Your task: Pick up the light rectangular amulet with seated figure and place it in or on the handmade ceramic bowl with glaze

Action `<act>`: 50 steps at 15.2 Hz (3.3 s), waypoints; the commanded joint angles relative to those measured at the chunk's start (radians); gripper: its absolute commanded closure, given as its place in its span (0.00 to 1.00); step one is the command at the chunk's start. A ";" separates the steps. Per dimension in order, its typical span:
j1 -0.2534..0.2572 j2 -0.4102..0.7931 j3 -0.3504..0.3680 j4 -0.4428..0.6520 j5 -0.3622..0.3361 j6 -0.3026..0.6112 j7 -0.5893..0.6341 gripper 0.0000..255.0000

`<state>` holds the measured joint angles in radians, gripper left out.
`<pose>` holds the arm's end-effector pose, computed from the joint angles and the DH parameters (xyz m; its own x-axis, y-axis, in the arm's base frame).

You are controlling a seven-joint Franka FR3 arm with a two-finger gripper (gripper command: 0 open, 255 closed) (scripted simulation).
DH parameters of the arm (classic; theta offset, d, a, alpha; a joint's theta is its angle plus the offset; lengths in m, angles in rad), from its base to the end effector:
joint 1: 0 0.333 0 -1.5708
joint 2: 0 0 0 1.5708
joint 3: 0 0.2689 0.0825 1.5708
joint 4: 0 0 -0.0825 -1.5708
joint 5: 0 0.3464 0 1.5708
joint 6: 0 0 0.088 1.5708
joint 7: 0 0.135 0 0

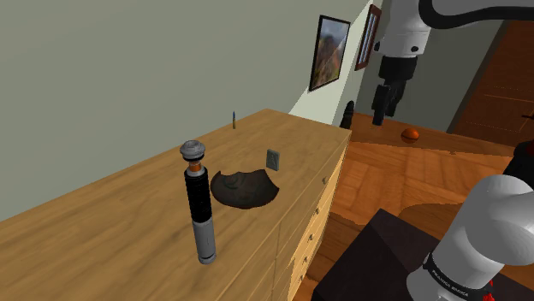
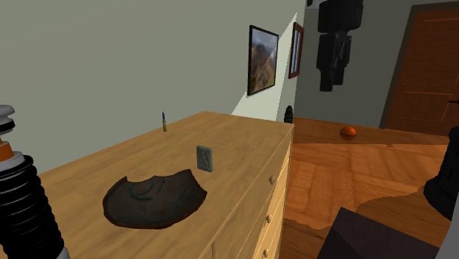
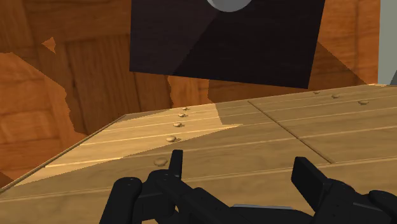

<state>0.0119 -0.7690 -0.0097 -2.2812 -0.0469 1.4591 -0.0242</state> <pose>0.2940 -0.0067 0.5469 0.9982 0.0242 -0.0540 0.0263 -0.9989 0.0388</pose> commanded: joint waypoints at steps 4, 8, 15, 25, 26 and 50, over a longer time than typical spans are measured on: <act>0.006 0.088 0.016 0.007 0.018 0.082 0.026 0.00; 0.013 0.214 0.036 0.035 0.038 0.183 0.059 0.00; 0.024 0.455 0.068 0.135 0.058 0.329 0.111 0.00; 0.042 0.823 0.100 0.393 0.057 0.449 0.181 0.00; 0.045 0.861 0.102 0.426 0.055 0.454 0.188 0.00; 0.060 1.050 0.107 0.516 0.045 0.557 0.215 1.00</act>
<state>0.0716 0.2806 0.0978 -1.7653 -0.0020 2.0161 0.1912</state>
